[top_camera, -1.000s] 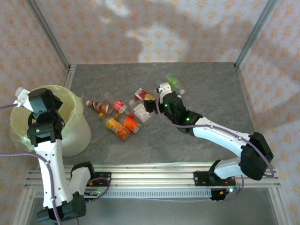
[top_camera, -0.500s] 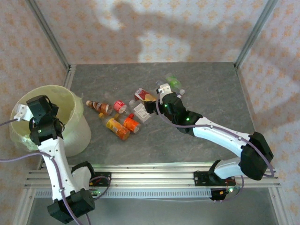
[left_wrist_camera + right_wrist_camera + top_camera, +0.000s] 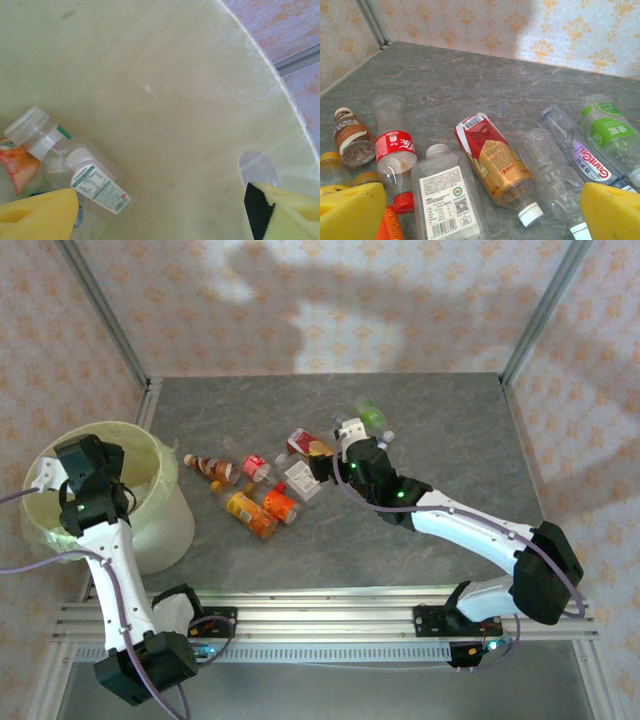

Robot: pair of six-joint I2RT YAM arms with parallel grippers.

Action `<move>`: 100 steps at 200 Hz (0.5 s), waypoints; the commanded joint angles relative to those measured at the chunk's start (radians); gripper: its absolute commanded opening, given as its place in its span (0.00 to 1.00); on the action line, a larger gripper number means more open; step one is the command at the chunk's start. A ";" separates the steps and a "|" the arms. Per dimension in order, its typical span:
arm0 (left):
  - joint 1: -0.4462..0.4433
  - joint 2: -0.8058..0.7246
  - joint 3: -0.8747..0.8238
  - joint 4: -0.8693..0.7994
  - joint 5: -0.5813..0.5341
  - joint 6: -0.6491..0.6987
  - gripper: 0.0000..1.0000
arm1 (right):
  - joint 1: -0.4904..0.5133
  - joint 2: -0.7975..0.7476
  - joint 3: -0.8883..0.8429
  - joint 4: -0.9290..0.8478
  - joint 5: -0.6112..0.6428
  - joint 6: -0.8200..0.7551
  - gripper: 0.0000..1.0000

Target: Put the plastic bottles in the bin

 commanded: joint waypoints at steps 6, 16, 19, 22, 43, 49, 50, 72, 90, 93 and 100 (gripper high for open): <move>0.010 -0.005 0.032 0.012 0.028 -0.012 0.90 | -0.007 -0.013 0.002 0.007 0.037 0.027 0.99; 0.009 -0.003 0.034 0.015 0.038 -0.007 0.92 | -0.008 -0.013 0.003 0.010 0.040 0.032 0.99; 0.008 -0.001 0.035 0.013 0.043 -0.005 0.93 | -0.009 -0.013 0.001 0.011 0.041 0.035 0.99; 0.009 0.000 0.037 0.012 0.046 -0.004 0.93 | -0.010 -0.013 0.001 0.012 0.041 0.037 0.99; 0.008 -0.001 0.054 0.010 0.107 0.004 0.94 | -0.020 -0.011 0.003 0.012 0.043 0.070 0.99; 0.008 -0.005 0.057 0.018 0.138 0.007 0.94 | -0.030 -0.011 0.003 0.008 0.028 0.078 0.99; 0.009 -0.004 0.058 0.020 0.143 0.006 0.94 | -0.031 -0.012 0.003 0.008 0.025 0.079 0.99; 0.005 -0.016 0.054 0.082 0.259 -0.004 0.94 | -0.091 -0.017 0.007 0.000 -0.048 0.132 0.99; 0.000 -0.012 0.068 0.106 0.337 -0.004 0.94 | -0.156 -0.012 0.015 -0.013 -0.088 0.166 0.99; -0.003 -0.011 0.071 0.108 0.350 -0.004 0.95 | -0.168 -0.008 0.018 -0.015 -0.100 0.168 0.99; -0.014 -0.012 0.078 0.120 0.373 -0.007 0.95 | -0.207 0.003 0.029 -0.028 -0.153 0.163 0.99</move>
